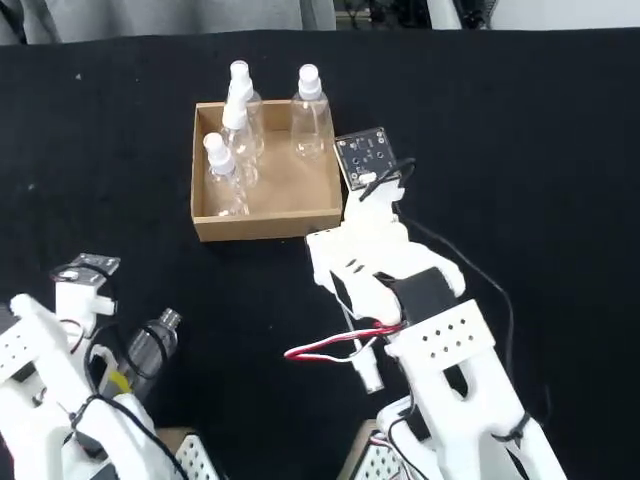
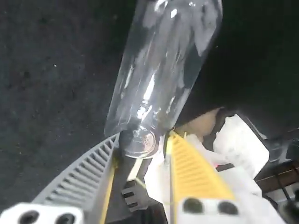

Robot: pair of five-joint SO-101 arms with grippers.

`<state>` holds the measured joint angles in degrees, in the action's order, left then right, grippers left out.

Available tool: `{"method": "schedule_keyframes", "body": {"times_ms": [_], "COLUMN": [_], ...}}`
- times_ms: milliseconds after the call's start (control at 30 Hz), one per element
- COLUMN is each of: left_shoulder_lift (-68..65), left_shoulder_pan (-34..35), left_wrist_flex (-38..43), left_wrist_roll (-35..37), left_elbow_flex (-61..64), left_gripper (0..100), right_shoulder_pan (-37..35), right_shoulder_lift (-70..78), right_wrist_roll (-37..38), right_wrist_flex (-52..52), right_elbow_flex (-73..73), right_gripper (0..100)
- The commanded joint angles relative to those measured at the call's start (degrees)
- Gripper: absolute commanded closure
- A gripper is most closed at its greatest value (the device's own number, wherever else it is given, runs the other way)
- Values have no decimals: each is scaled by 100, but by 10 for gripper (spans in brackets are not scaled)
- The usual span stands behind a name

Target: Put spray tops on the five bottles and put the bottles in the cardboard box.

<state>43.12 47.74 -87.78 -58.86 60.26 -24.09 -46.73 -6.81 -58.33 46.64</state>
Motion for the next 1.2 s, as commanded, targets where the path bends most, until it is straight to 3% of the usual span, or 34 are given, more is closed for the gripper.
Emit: {"method": "schedule_keyframes", "body": {"times_ms": [0, 200, 467, 900, 1167], "left_shoulder_lift": [-26, -26, -18, -88, -88], "left_shoulder_pan": [-629, -1859, -2967, -4822, -5490], "left_wrist_flex": [281, 334, 334, 712, 695], "left_wrist_roll": [26, 756, 958, 3165, 4343], "left_elbow_flex": [207, 207, 22, -435, -901], "left_gripper": [863, 863, 861, 859, 858], "right_shoulder_pan": [-105, -105, -105, 457, 703], "right_shoulder_lift": [-251, -251, -259, -259, -259], "right_wrist_roll": [62, 62, 62, 62, 62], "right_wrist_flex": [18, 18, 18, -35, -413], "right_elbow_flex": [13, 13, 13, -154, -435], "right_gripper": [736, 736, 736, 736, 736]}}
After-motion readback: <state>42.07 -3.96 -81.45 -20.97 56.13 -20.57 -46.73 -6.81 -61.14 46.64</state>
